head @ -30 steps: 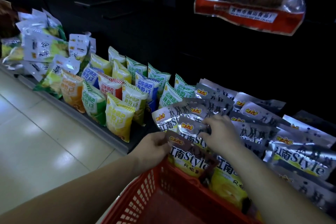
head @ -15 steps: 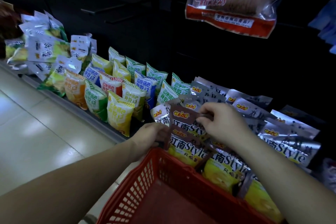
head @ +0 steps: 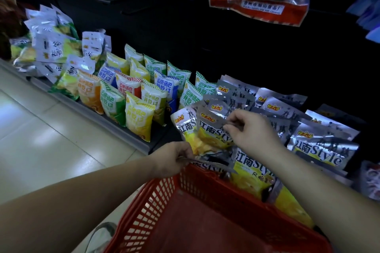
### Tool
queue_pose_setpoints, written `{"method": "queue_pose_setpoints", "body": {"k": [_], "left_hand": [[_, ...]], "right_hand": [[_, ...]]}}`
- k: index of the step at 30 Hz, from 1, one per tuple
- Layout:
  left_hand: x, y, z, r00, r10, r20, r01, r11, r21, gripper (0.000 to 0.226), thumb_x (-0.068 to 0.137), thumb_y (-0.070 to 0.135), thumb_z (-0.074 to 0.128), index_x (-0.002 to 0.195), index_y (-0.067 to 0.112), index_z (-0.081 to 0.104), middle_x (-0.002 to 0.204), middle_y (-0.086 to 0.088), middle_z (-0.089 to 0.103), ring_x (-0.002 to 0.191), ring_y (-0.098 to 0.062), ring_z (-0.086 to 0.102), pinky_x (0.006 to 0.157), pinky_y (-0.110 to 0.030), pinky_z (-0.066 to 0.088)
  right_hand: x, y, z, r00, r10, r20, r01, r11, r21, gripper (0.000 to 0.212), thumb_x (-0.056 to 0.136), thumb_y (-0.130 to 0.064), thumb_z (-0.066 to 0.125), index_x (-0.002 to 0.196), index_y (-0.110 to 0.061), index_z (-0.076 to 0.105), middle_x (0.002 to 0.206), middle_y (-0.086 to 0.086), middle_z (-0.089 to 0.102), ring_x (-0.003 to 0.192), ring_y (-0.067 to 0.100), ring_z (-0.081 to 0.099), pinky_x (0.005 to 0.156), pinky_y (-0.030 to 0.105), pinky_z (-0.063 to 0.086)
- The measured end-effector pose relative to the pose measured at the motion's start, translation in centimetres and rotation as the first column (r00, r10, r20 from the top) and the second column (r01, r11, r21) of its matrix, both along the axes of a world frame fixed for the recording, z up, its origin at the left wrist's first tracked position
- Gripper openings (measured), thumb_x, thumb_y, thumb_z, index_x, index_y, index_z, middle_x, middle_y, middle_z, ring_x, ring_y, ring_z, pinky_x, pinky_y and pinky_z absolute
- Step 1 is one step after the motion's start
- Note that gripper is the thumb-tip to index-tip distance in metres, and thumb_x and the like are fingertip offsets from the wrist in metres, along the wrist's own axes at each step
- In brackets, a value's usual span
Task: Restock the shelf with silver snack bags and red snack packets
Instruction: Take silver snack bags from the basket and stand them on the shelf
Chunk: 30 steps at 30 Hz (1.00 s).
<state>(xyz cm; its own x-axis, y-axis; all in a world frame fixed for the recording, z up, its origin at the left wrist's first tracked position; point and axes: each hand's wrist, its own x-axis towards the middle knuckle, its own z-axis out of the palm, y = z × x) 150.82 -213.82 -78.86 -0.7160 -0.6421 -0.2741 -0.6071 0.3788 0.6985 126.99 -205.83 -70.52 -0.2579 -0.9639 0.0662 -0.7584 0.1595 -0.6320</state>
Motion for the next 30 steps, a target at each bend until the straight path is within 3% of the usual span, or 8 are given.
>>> {"method": "queue_pose_setpoints", "body": {"k": [4,9,12,16,23,26,28,30], "left_hand": [[0.7,0.5,0.3,0.999,-0.054,-0.007,0.052,0.989,-0.141,0.021,0.095,0.011,0.056,0.093,0.030,0.064,0.094,0.012,0.068,0.086,-0.008,0.064,0.078,-0.039,0.056],[0.5,-0.3,-0.4,0.985,-0.168,-0.025,0.153,0.940,-0.304,0.021,0.084,0.004,0.064,0.095,0.021,0.071,0.105,0.005,0.071,0.106,-0.019,0.067,0.082,-0.040,0.056],[1.2,-0.1,-0.8,0.974,-0.201,0.105,0.218,0.957,-0.191,0.042,0.077,-0.001,0.061,0.106,0.027,0.072,0.119,0.009,0.069,0.113,-0.012,0.065,0.089,-0.038,0.056],[1.6,0.0,-0.3,0.999,0.024,-0.039,-0.022,0.997,0.070,0.059,0.080,-0.009,0.053,0.109,0.037,0.076,0.121,0.011,0.072,0.115,-0.011,0.066,0.092,-0.041,0.058],[-0.3,-1.4,3.2,0.858,0.458,-0.232,-0.373,0.866,0.333,0.047,0.090,-0.019,0.042,0.093,0.010,0.080,0.089,-0.024,0.076,0.088,-0.047,0.072,0.078,-0.052,0.063],[-1.0,-1.6,4.7,0.781,0.580,-0.231,-0.482,0.795,0.368,0.028,0.098,0.001,0.055,0.113,0.017,0.072,0.114,-0.007,0.074,0.106,-0.027,0.069,0.089,-0.033,0.055],[-1.4,-1.3,6.2,0.806,0.530,-0.264,-0.416,0.824,0.384,0.043,0.095,0.008,0.065,0.134,0.025,0.060,0.129,0.005,0.065,0.113,-0.013,0.062,0.089,-0.026,0.051],[-1.7,-0.3,8.5,0.850,0.432,-0.300,-0.309,0.872,0.381,0.045,0.090,0.004,0.071,0.128,0.027,0.064,0.116,0.013,0.071,0.103,-0.005,0.067,0.078,-0.018,0.055]], "right_hand": [[0.3,0.8,-0.3,1.000,0.003,-0.001,-0.003,1.000,-0.003,0.010,0.093,-0.030,0.072,0.087,-0.029,0.065,0.078,-0.014,0.067,0.079,0.010,0.065,0.075,0.038,0.057],[0.0,0.6,-0.5,0.997,-0.048,0.060,0.049,0.999,-0.004,0.006,0.095,-0.026,0.071,0.092,-0.027,0.066,0.083,-0.016,0.066,0.080,0.003,0.063,0.073,0.033,0.052],[-0.1,0.5,-0.8,0.997,-0.045,0.059,0.045,0.999,0.003,0.010,0.093,-0.024,0.073,0.086,-0.028,0.067,0.080,-0.015,0.066,0.079,0.006,0.064,0.075,0.036,0.055],[0.0,0.6,-0.7,0.997,-0.049,0.065,0.049,0.999,-0.001,0.009,0.094,-0.024,0.072,0.087,-0.028,0.067,0.080,-0.014,0.068,0.078,0.007,0.065,0.078,0.040,0.058],[0.1,0.2,0.8,0.993,-0.055,0.109,0.064,0.995,-0.075,0.012,0.092,-0.027,0.075,0.083,-0.034,0.070,0.079,-0.017,0.069,0.078,0.007,0.067,0.077,0.044,0.060],[0.4,0.3,1.7,0.993,-0.032,0.112,0.042,0.995,-0.091,0.020,0.092,-0.027,0.076,0.079,-0.040,0.068,0.078,-0.015,0.070,0.076,0.009,0.067,0.075,0.043,0.060],[0.8,0.6,2.7,0.995,-0.012,0.104,0.021,0.996,-0.083,0.023,0.091,-0.028,0.077,0.076,-0.042,0.068,0.077,-0.014,0.071,0.077,0.011,0.068,0.074,0.043,0.060],[1.3,1.1,4.4,0.992,0.025,0.120,-0.019,0.998,-0.052,0.022,0.090,-0.024,0.078,0.079,-0.041,0.069,0.080,-0.015,0.072,0.080,0.008,0.069,0.077,0.039,0.060]]}}
